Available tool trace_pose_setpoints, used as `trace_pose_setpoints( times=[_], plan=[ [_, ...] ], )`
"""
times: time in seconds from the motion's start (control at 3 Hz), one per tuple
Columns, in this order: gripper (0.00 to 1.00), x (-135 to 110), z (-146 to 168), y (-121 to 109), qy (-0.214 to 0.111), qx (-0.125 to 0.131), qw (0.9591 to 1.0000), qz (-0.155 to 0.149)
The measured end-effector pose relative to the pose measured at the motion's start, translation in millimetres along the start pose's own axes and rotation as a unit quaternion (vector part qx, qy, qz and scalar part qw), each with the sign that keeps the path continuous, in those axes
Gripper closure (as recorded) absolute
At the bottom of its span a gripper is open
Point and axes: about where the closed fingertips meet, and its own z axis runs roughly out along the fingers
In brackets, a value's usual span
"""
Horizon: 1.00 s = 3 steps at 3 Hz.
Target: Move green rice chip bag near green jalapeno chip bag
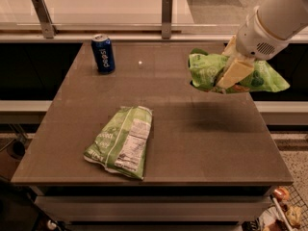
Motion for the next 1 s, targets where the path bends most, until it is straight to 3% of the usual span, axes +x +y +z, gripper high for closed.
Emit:
trace_pose_setpoints(
  times=[0.67, 1.0],
  plan=[
    [1.0, -14.0, 11.5, 67.9, -0.013, -0.01, 0.9994, 0.029],
    [1.0, -19.1, 23.0, 86.8, 0.003, -0.038, 0.9989, 0.028]
  ],
)
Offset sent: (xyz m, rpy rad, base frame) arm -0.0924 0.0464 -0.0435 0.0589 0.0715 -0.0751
